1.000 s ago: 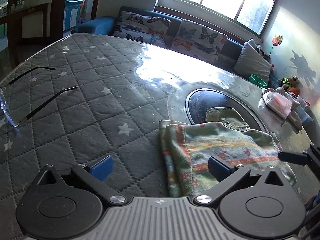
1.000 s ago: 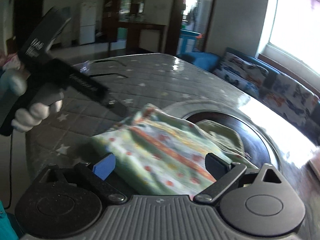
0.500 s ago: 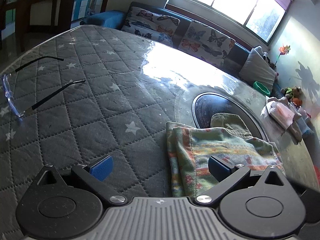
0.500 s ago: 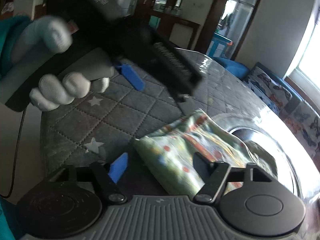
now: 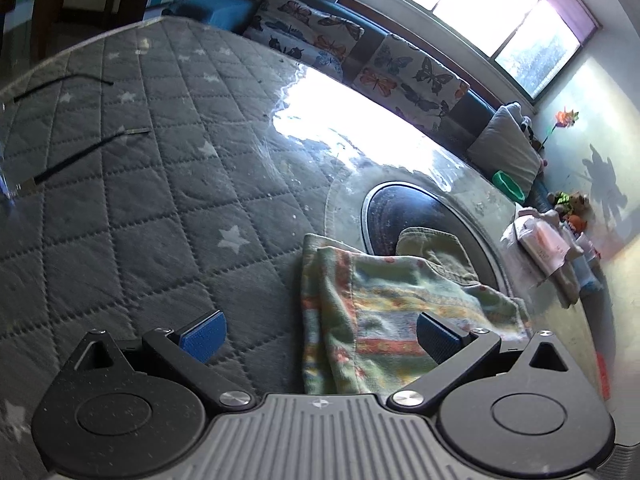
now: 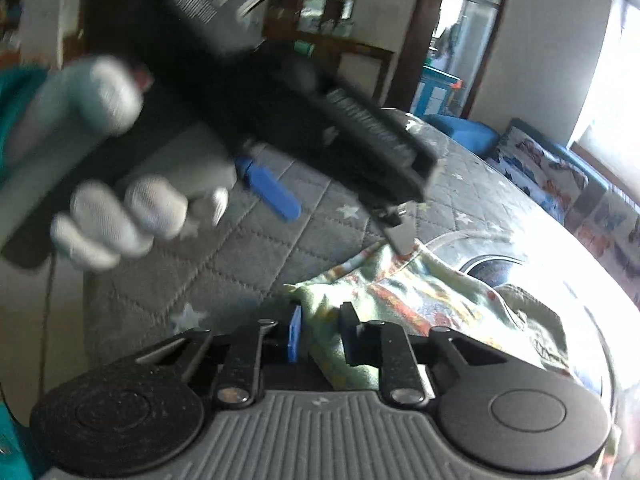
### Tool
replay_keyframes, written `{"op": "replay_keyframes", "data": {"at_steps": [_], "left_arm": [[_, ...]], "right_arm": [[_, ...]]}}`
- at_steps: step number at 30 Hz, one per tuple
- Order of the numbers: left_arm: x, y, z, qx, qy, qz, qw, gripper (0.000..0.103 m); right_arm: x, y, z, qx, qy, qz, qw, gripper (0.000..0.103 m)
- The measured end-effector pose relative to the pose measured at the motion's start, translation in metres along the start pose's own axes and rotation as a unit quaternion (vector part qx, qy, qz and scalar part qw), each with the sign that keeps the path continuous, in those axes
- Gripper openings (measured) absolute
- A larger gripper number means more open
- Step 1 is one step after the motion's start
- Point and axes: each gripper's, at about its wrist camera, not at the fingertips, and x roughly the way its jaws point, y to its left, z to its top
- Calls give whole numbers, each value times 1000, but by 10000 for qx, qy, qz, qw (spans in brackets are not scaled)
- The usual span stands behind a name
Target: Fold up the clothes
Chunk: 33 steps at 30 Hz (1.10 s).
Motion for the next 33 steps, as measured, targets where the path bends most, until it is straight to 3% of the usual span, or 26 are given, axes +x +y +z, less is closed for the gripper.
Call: {"op": "replay_keyframes", "data": {"at_steps": [8,14,20,25,33], "left_arm": [[14,5,-2,-876,514,-621,9929,100],[22,6,-1,-1289,696,-951,9846,93],[29,7,-2,-1481,759,-1114,9797,77],[36,7,-5,-1542,873,-1170,9772,43],[40,7,-9,-1489,900,-1129,9783,26]], "right_arm": [[-20,-26,3,896,-338,234,9951,12],[-33,-36,-1,1098,-466,294,9924,12],[-41,-39,-5,1187,-538,376,9908,11],[-41,-36,-6,1163,-541,411,9909,11],[-34,-34,-6,1150,-472,456,9912,13]]}}
